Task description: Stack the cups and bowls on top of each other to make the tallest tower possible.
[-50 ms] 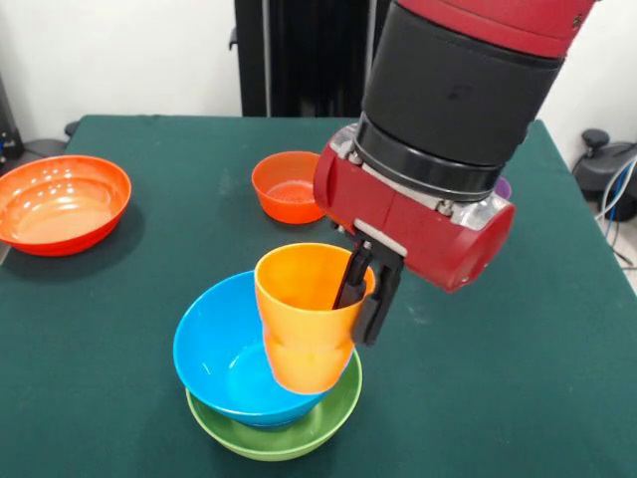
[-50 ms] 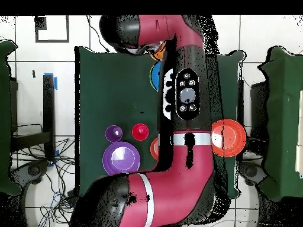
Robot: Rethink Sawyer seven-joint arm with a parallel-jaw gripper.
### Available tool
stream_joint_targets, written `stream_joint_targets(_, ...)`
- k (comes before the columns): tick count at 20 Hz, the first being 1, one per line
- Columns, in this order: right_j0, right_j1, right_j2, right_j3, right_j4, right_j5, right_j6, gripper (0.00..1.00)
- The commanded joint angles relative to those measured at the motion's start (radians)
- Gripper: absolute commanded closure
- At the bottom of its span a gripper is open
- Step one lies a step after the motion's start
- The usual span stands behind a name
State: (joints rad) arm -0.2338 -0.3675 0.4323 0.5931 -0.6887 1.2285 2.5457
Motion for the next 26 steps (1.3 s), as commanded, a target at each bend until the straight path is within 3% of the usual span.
stream_joint_targets(1,0.01,0.026,-0.068,0.153,0.032,-0.079,0.114,1.0)
stream_joint_targets(13,0.017,-0.006,-0.134,0.242,0.107,-0.162,0.088,1.0)
stream_joint_targets(26,0.061,-0.005,-0.193,0.242,0.173,-0.155,0.103,1.0)
